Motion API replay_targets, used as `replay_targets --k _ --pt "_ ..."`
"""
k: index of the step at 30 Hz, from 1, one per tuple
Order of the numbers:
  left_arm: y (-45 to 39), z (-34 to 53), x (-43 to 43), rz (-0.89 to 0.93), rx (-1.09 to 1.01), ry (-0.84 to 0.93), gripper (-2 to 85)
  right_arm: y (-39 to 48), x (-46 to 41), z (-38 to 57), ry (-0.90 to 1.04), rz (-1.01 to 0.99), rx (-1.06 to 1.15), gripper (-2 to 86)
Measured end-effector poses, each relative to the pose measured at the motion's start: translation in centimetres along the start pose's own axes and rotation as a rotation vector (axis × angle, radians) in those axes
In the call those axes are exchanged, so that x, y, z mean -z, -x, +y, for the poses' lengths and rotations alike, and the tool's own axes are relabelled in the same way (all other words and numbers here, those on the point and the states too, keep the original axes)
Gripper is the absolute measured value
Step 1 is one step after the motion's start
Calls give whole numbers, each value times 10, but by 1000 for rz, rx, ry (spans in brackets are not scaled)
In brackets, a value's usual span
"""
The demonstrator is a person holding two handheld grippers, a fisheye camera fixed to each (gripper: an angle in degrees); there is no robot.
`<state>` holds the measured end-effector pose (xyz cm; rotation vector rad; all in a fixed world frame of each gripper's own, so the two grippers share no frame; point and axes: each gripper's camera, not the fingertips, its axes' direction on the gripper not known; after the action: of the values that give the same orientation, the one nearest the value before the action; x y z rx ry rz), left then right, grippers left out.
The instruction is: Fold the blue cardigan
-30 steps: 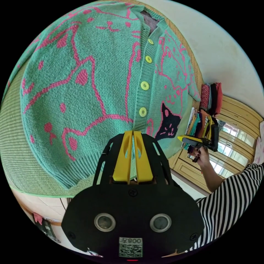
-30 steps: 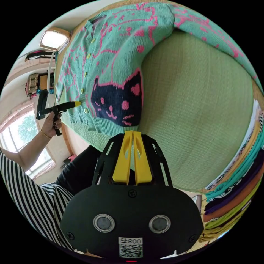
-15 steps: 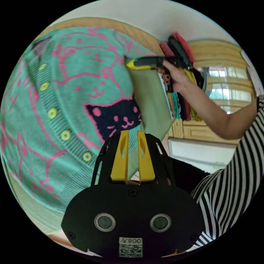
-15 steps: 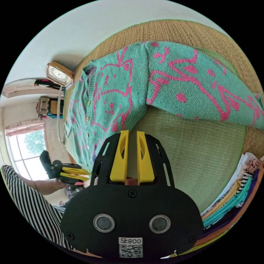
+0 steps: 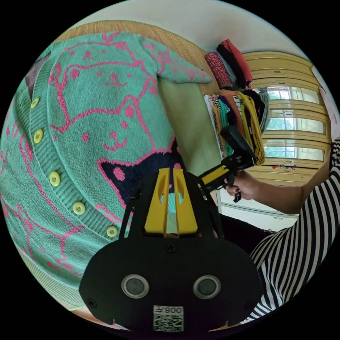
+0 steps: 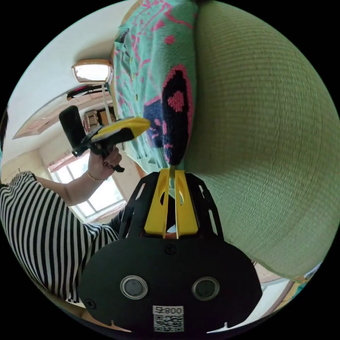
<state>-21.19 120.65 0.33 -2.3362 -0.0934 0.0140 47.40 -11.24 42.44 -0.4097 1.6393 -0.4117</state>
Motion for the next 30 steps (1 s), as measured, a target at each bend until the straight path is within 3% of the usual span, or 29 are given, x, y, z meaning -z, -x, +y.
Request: replay_targets --k 3,7,12,15,19,22,25,30 --pt "-7 -10 2 -23 -27 -6 6 15 7 15 3 83 -7 26" --pt "-3 -26 -22 -118 -24 146 2 -4 25 9 -31 -56 -114 15" --pt "-7 -29 3 -54 -14 68 1 34 79 4 -131 185 -72 4" --pt "-12 -39 29 -30 -52 -48 1 73 124 -31 -281 298 74 2" --pt "-9 -63 41 -85 -83 -73 1 132 156 -107 -410 631 241 0" --pt "-4 -72 34 -76 -102 -14 1 147 137 -156 -283 857 265 -1" --pt "-5 -72 48 -95 -122 0 1 172 143 -168 -307 995 315 -1" --pt "-3 -66 79 -68 -113 -28 1 190 155 -180 -307 932 279 0"
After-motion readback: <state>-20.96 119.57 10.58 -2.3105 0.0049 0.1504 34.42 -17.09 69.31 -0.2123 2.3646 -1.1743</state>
